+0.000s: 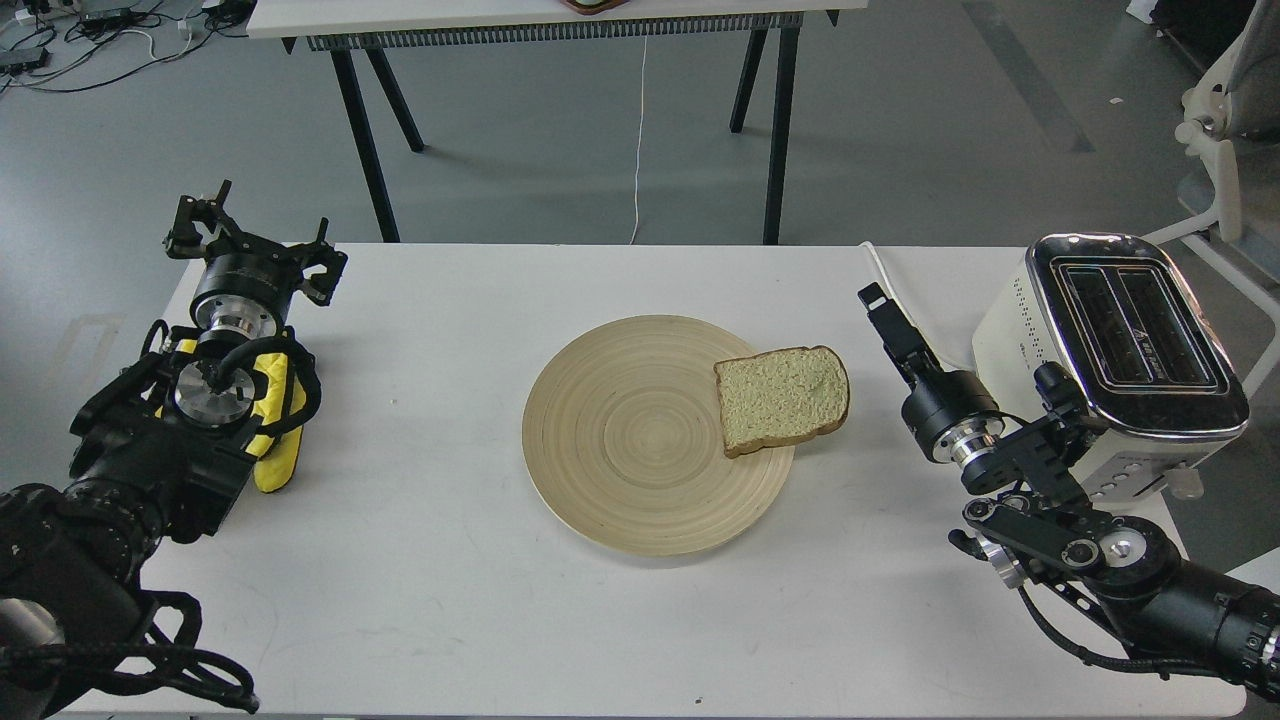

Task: Put bread in toaster with right arm
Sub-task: 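Move the right gripper down toward the bread slice on the plate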

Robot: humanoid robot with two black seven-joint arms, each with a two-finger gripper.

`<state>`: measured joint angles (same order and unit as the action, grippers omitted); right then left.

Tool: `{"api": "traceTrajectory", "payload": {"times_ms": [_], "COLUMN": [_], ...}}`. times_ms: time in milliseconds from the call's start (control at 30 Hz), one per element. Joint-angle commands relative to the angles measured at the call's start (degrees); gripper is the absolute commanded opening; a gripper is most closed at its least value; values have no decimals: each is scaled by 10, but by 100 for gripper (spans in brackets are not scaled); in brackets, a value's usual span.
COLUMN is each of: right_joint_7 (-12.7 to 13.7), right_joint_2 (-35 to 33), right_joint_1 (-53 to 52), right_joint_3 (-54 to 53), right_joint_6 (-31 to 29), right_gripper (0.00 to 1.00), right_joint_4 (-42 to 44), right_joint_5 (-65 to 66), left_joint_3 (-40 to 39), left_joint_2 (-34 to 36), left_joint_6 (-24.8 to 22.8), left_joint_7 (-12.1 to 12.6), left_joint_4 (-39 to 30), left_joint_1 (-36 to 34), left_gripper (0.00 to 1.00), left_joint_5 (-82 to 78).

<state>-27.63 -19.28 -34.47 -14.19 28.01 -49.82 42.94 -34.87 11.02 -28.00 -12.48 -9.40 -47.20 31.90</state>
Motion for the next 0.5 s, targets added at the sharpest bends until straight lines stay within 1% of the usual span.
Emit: {"api": "traceTrajectory", "payload": {"times_ms": [0, 167, 367, 467], "right_joint_7": [4, 4, 4, 5], "right_joint_2": [0, 5, 11, 23], "right_joint_1": [13, 17, 27, 27], "right_joint_3": [10, 59, 64, 64], "right_joint_6": [0, 0, 0, 0], "right_gripper": [98, 98, 97, 94], "right_joint_4": [4, 5, 4, 5], "right_joint_5": [1, 0, 0, 0], "left_joint_3": [0, 0, 1, 0], "left_joint_2": [1, 1, 1, 0], "left_joint_6": [0, 0, 0, 0], "left_joint_7": [0, 0, 0, 0], "left_joint_4": [0, 0, 0, 0], "left_joint_1": [0, 0, 0, 0], "left_gripper": [100, 100, 100, 100], "left_joint_5": [0, 0, 0, 0]}}
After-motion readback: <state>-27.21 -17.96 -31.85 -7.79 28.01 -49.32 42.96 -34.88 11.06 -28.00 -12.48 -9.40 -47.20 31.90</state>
